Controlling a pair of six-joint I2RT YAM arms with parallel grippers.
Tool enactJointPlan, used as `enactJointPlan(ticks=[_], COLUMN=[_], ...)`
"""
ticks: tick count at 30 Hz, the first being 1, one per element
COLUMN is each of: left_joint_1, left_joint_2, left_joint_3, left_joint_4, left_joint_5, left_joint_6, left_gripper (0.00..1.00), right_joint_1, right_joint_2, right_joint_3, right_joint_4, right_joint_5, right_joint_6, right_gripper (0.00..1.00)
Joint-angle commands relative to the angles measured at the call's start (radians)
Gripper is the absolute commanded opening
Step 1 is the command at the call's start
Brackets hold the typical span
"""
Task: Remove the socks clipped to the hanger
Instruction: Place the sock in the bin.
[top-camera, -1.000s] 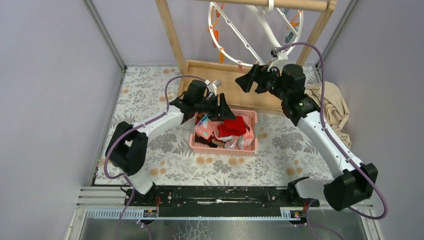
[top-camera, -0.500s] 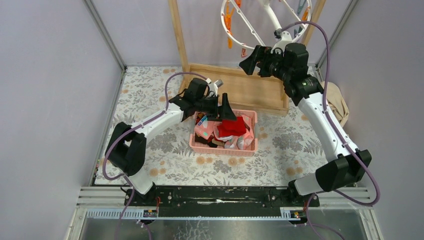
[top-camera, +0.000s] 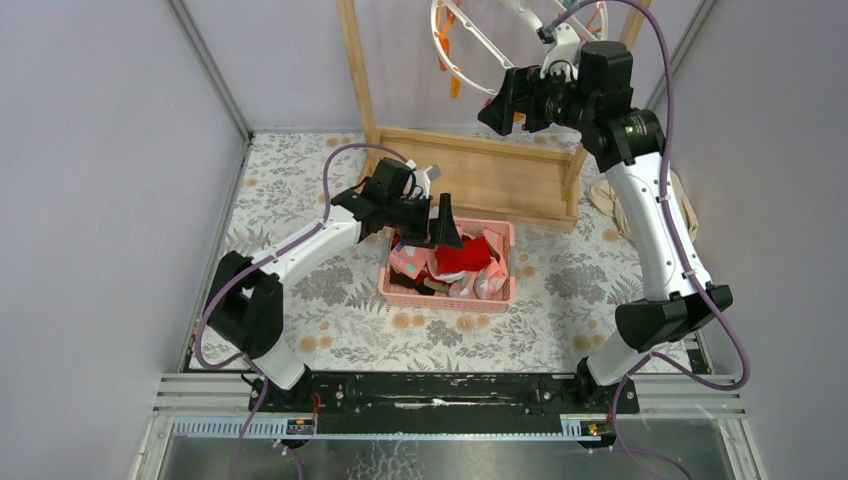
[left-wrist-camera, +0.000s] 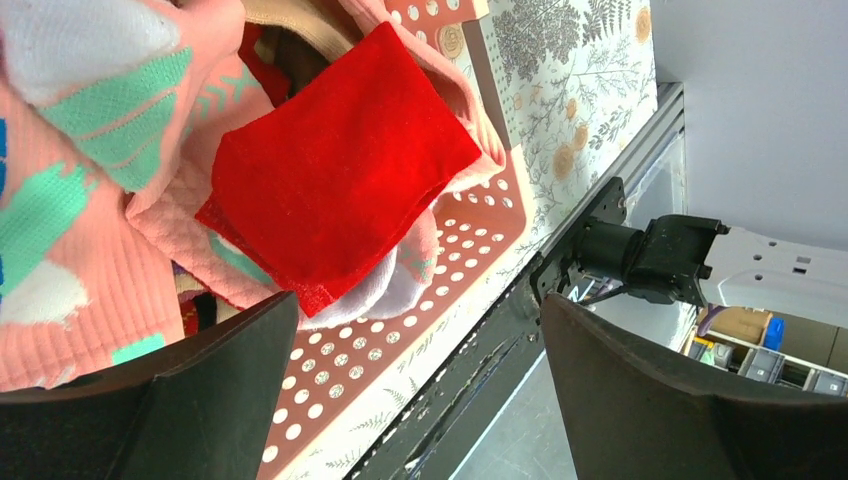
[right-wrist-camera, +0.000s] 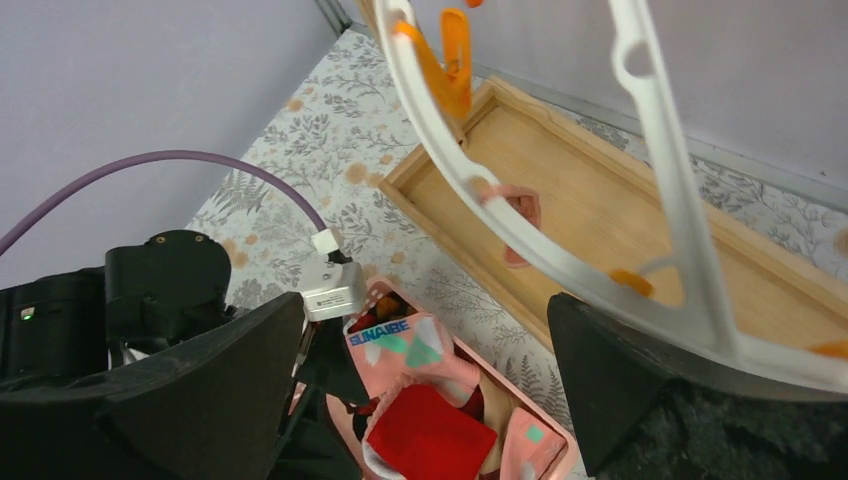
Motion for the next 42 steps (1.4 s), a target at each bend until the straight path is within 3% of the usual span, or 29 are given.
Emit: enactJointPlan(ticks=[1, 6, 24, 32, 42], left_joint_1=[-0.001, -0.004, 0.069, 0.119, 0.18], left_joint_2=[-0.049, -0.111, -0.36, -0.499, -0.658], left_joint_3=[0.051, 0.07, -0.018, -0.137, -0.315], left_joint_4=[-0.06, -0.106, -0.013, -0.004, 0.016], left_joint_5=[-0.038, -0.206, -0.418, -0.534, -0.627], left_joint_6=[0.055, 0.086, 0.054, 0.044, 0.023], left_gripper=[0.99, 0.99, 0.99, 0.99, 0.99], right_joint_1=[-0.008, -0.009, -0.009, -0.009, -0.009], right_joint_2=[0.043, 0.019, -0.385, -0.532, -0.6], right_joint_3=[0.153, 0.17, -0.432, -0.72, -0.887], right_joint_4=[-0.141, -0.169, 0.083, 0.216, 0.282], right_joint_5=[-0.103, -0.02, 0.017, 0.158, 0.249], right_joint_6=[-0.052, -0.031, 0.121, 0.167, 0.165], right_gripper=[1.0, 1.0, 1.0, 1.0, 1.0])
